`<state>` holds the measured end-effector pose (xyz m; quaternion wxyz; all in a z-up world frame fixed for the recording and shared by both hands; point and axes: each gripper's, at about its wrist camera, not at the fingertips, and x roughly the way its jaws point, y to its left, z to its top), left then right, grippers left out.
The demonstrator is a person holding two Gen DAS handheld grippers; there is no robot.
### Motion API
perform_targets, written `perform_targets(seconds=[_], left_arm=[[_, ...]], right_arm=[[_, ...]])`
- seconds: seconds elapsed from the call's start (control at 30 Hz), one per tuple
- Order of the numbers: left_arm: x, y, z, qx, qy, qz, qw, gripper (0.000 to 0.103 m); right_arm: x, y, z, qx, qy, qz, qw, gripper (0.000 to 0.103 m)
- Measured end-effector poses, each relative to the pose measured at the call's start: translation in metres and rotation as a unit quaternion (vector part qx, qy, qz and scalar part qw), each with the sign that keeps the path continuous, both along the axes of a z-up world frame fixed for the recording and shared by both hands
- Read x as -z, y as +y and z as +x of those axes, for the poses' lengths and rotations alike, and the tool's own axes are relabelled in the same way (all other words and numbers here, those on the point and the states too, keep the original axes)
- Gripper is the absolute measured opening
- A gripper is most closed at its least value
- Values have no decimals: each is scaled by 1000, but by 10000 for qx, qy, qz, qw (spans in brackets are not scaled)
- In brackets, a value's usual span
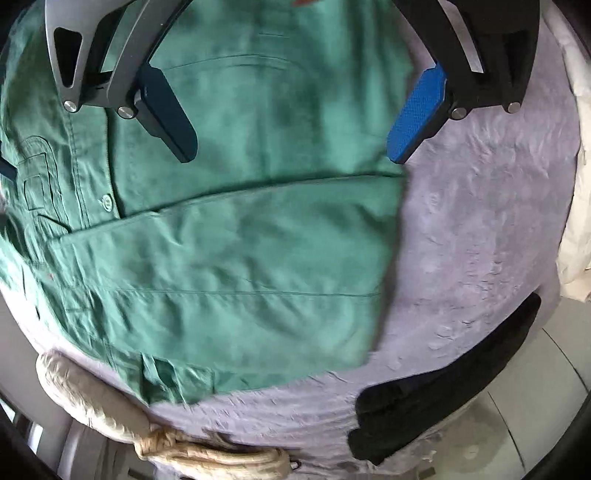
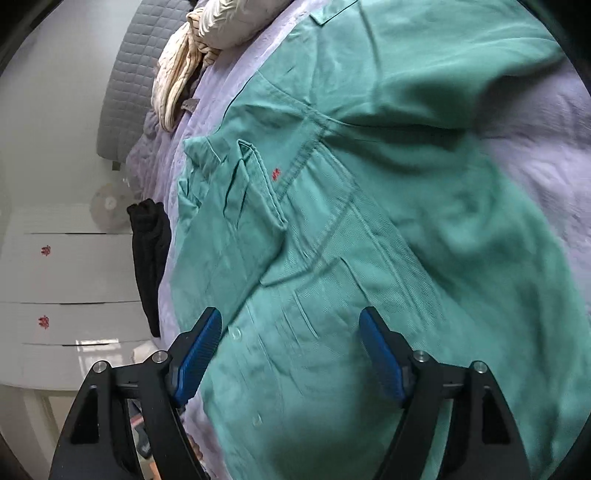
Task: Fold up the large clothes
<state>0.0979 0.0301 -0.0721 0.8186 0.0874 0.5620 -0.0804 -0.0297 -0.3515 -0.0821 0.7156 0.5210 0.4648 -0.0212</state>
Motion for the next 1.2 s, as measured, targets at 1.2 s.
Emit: perform_targets(seconds=[1.2], left_arm=[[2,-289,-47,1350,707,-432,9874,103]], right_arm=[[0,-313,-94,2594,-710,-233,9629,103]])
